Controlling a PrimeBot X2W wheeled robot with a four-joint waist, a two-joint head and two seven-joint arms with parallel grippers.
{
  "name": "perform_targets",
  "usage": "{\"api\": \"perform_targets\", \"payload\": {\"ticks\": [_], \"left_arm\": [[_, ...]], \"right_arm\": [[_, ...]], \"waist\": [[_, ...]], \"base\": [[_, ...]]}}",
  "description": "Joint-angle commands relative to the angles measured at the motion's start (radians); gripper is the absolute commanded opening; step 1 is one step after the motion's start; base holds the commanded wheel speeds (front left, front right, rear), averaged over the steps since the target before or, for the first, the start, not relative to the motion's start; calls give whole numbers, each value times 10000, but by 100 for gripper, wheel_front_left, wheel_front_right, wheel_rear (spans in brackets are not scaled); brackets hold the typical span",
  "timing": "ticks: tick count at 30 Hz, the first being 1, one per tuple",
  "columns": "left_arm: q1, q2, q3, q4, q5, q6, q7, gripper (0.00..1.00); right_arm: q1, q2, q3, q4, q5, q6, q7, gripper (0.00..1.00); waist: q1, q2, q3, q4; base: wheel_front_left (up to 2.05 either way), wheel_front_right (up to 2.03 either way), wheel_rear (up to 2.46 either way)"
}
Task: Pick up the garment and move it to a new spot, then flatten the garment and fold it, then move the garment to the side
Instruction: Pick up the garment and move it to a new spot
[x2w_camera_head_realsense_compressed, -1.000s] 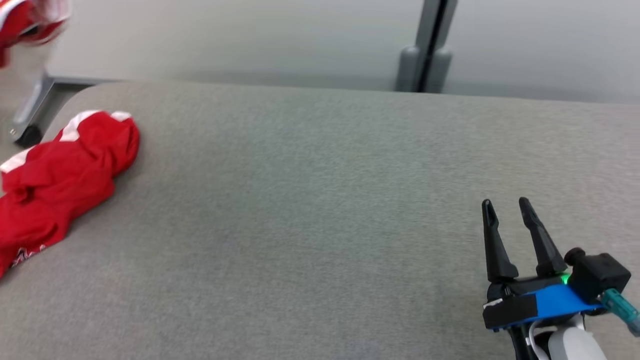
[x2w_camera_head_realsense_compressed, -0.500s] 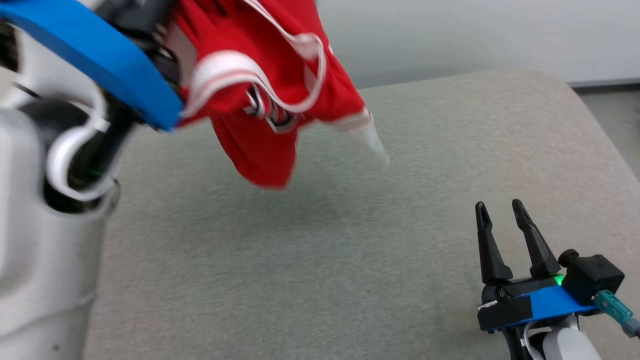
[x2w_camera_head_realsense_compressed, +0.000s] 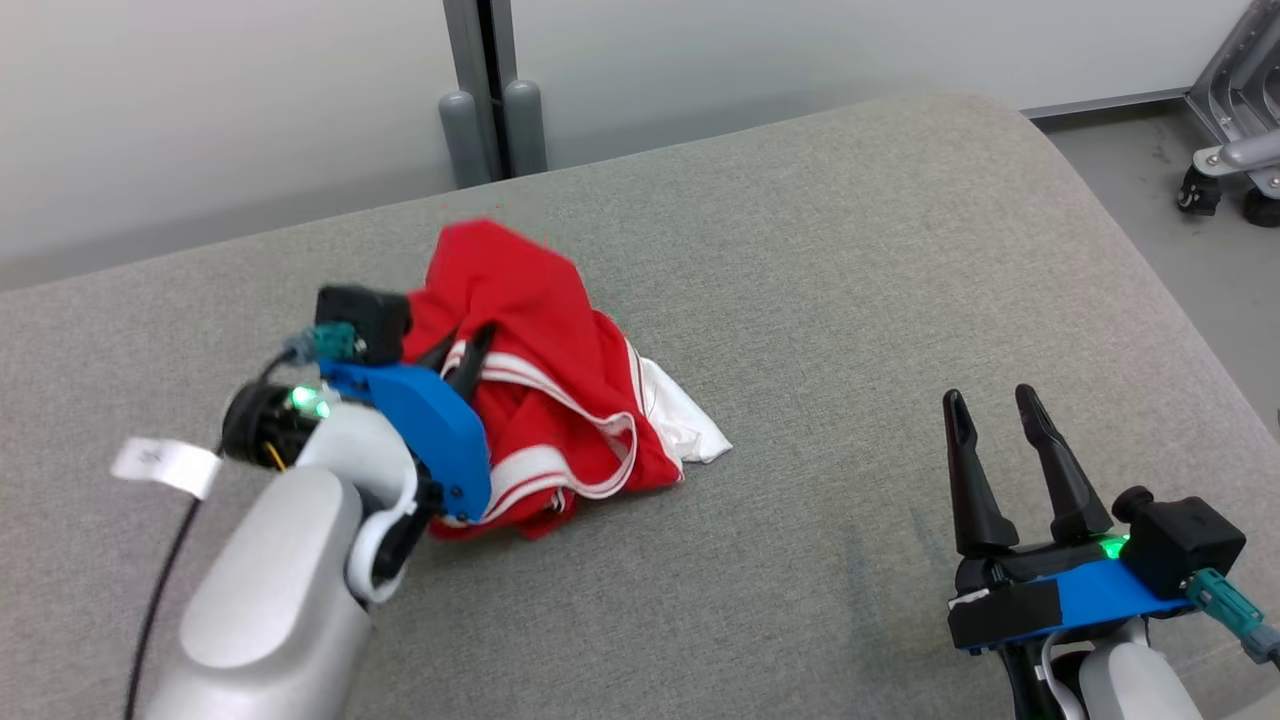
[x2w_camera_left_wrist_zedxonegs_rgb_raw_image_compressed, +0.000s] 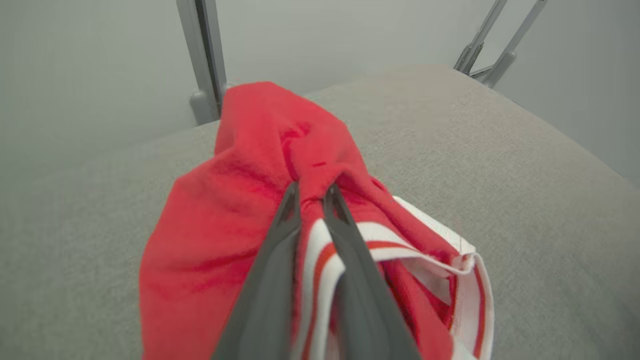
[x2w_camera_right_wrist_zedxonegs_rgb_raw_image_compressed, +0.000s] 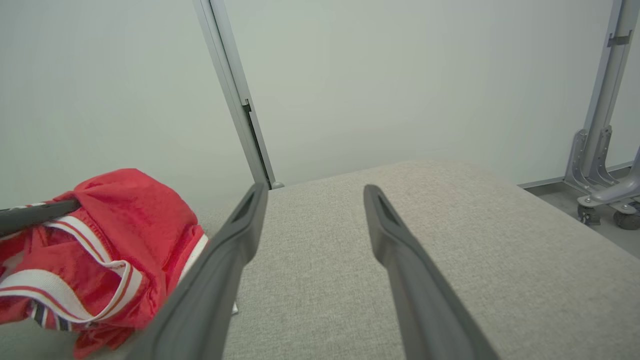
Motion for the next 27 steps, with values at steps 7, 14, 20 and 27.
{"api": "perform_targets", "payload": {"ticks": [7, 14, 20, 27], "left_arm": [[189, -776, -92, 1537, 191, 263, -1723, 100], [948, -1042, 369, 1253, -86, 323, -3972, 100], [1848, -703, 777, 628, -33, 653, -5031, 100], [3318, -112, 1634, -654, 354, 1203, -5510, 100]], "right_arm": [[117, -30, -224, -15, -189, 1, -40, 100], [393, -34, -399, -175, -375, 1, 112, 100], [586, -32, -525, -329, -501, 1, 335, 100], [792, -32, -639, -457, -650, 1, 601, 100]], "waist": [[0, 0, -171, 428], [0, 0, -693, 1303], [0, 0, -904, 1800], [0, 0, -1073, 2218]], "base": [[0, 0, 0], [0, 0, 0], [0, 0, 0], [0, 0, 0]]}}
